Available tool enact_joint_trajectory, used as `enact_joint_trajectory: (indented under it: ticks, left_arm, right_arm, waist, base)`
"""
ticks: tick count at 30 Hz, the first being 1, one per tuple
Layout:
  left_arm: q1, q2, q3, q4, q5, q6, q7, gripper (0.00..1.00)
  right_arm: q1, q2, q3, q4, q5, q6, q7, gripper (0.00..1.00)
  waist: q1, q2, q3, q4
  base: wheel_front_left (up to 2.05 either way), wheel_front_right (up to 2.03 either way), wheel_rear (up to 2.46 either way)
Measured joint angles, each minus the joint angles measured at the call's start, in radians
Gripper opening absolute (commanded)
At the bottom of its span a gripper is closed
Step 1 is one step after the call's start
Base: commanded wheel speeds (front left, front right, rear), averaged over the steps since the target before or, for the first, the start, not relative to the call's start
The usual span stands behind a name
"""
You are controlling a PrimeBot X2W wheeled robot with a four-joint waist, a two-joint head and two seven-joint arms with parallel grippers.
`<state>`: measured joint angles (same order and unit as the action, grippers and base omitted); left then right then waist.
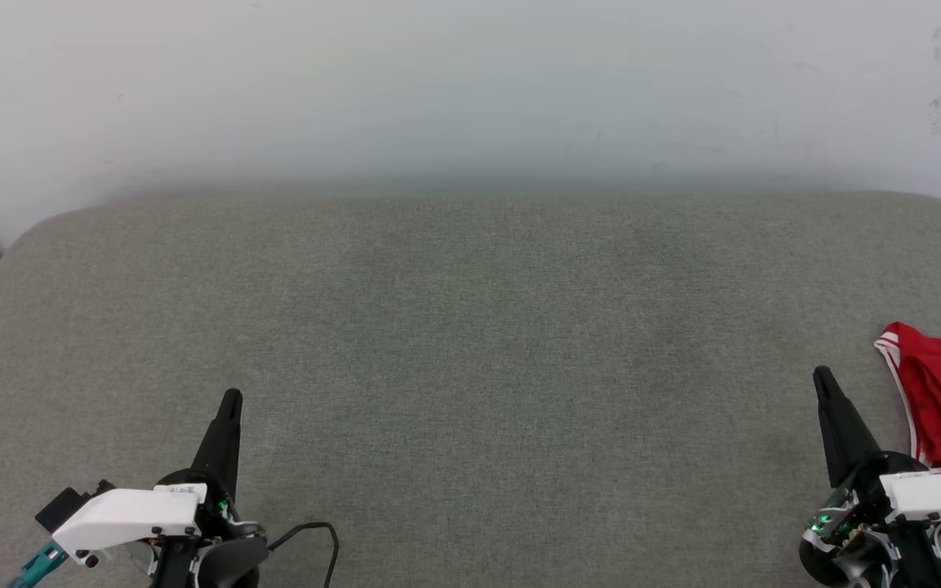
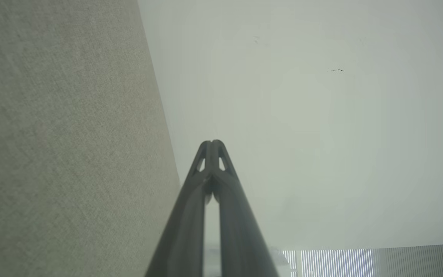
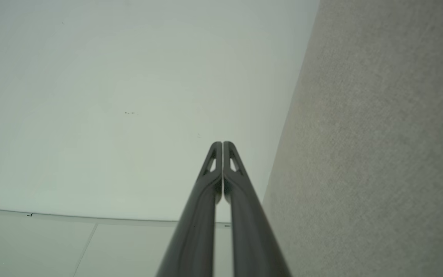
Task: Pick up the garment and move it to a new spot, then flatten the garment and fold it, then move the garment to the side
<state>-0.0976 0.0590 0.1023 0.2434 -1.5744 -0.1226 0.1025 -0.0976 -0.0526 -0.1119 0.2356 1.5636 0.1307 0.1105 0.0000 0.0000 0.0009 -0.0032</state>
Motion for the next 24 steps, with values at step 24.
enact_joint_trajectory:
  ticks: [24]
  left_arm:
    - [-0.007,-0.008,0.012,0.002,-0.039,-0.009,0.011,0.00]
  right_arm:
    - [-0.006,0.001,-0.002,0.011,0.047,0.000,0.003,0.00]
  waist:
    - [0.0000,0.0000,0.002,0.003]
  base:
    - [0.00,0.00,0.00]
